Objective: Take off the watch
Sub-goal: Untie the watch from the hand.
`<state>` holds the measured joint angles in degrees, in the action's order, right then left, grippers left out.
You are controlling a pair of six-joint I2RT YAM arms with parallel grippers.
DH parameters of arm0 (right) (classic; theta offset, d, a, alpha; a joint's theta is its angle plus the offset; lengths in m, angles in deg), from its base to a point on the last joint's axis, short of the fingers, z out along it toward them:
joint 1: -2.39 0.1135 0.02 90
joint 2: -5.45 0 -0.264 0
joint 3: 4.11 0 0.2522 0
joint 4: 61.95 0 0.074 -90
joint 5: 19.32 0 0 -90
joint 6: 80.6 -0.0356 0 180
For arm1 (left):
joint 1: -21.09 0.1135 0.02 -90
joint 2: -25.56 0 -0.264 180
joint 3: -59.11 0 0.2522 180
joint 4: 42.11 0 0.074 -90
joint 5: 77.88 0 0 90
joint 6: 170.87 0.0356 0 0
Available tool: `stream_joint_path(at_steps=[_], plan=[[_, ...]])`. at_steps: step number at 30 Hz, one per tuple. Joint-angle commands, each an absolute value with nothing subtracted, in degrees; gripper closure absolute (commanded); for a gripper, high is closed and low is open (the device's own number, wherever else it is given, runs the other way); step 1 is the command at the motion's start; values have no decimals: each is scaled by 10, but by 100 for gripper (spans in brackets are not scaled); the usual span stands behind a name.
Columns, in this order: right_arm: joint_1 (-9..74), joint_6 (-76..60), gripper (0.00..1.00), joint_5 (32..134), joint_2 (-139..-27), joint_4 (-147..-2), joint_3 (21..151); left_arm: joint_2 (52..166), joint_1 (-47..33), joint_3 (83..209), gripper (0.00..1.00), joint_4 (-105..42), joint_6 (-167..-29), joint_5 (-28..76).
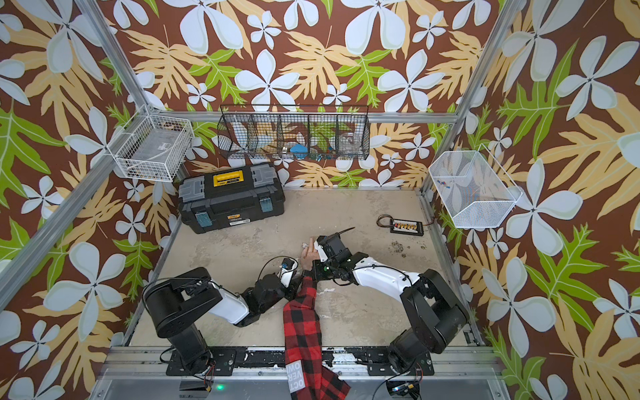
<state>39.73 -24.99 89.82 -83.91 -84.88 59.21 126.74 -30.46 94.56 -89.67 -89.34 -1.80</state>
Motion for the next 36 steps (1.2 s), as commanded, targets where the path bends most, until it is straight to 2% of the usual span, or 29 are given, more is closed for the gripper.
stream_joint_path(at_steps=[1, 12, 16, 20, 25, 28, 34, 36], plan=[[402, -242, 100, 958, -846, -886, 591, 1280, -309, 938, 61, -1031, -855, -37], [405, -241, 100, 960, -852, -889, 591, 1323, -317, 917, 66, -1211, -792, -21], [408, -241, 100, 962, -853, -890, 591, 1327, -317, 927, 68, -1211, -787, -25], [411, -241, 100, 963, -853, -891, 591, 1335, -317, 940, 75, -1198, -784, -46], [412, -241, 100, 962, -850, -892, 589, 1352, -317, 950, 77, -1178, -790, -42], [412, -241, 100, 961, -847, -892, 588, 1367, -317, 951, 82, -1186, -792, -48], [412, -234, 100, 950, -839, -904, 592, 1369, -317, 943, 99, -1198, -786, -53], [412, -228, 100, 940, -837, -913, 600, 1361, -317, 938, 100, -1198, -782, -53]])
